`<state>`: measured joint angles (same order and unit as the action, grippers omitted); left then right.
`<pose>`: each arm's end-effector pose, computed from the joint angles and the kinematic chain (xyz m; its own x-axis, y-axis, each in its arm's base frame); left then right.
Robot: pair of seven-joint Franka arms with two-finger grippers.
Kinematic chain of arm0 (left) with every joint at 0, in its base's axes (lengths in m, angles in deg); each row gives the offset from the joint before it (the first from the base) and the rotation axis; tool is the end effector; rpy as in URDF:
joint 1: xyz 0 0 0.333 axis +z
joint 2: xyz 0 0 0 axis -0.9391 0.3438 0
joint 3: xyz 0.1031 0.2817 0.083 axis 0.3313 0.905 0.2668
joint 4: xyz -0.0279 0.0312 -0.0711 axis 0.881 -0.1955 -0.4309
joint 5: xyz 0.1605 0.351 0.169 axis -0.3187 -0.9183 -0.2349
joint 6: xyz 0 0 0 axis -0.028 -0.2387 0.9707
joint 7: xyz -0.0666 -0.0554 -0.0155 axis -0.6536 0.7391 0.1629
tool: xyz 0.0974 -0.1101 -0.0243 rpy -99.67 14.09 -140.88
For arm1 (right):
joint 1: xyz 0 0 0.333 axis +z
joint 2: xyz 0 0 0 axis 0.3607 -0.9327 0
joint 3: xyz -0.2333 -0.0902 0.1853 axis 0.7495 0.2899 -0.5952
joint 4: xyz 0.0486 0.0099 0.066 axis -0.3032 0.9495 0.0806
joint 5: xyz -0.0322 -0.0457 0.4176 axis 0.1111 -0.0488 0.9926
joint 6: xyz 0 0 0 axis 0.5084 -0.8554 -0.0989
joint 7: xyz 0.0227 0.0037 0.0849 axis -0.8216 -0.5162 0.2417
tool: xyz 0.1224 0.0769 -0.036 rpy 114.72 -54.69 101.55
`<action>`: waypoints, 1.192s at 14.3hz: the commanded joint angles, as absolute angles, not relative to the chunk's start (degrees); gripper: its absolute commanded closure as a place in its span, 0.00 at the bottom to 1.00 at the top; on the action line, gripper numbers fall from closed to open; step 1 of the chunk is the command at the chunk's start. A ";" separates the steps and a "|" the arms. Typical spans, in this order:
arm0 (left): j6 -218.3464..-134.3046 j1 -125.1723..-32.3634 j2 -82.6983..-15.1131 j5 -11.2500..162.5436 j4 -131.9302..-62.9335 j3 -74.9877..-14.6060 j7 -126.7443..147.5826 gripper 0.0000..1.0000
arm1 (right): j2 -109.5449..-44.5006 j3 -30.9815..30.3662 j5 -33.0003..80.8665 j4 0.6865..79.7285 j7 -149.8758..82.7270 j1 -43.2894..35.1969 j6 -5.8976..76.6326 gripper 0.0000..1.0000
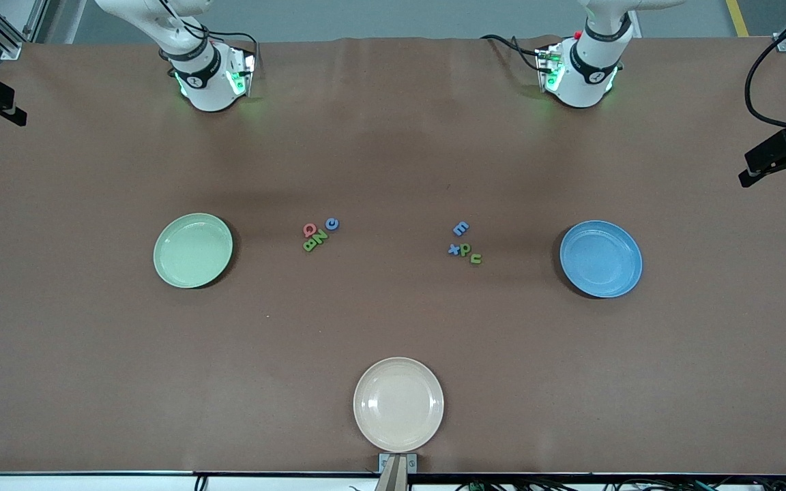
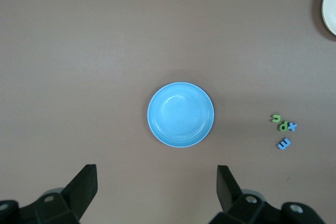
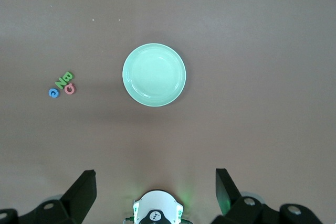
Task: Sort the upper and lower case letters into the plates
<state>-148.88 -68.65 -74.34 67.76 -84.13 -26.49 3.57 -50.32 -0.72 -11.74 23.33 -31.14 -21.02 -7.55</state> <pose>0.5864 0.0106 0.6081 0.9985 0.0158 0.0529 0.0148 -0.9997 0.0189 0.5238 -0.0427 0.6522 0.9931 0.0523 -0.1053 0.0483 -0.9980 -0.0405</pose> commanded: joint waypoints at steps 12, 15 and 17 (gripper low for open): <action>-147.31 -71.04 -69.44 70.34 -84.38 -30.06 7.37 0.00 | -48.46 -1.10 -11.15 24.95 -30.43 -21.14 -5.11 0.00; -148.36 -71.39 -64.88 70.35 -84.47 -34.89 16.33 0.00 | -48.46 -1.01 -10.89 25.03 -30.52 -21.14 -5.11 0.00; -150.82 -72.61 -61.54 69.65 -84.55 -37.27 23.26 0.00 | -48.46 -1.01 -10.80 25.03 -30.52 -21.14 -5.19 0.00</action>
<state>-149.26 -71.80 -64.40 69.35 -85.30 -35.81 18.17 -50.20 -0.88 -11.58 23.34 -30.96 -21.01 -5.73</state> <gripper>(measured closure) 0.000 0.000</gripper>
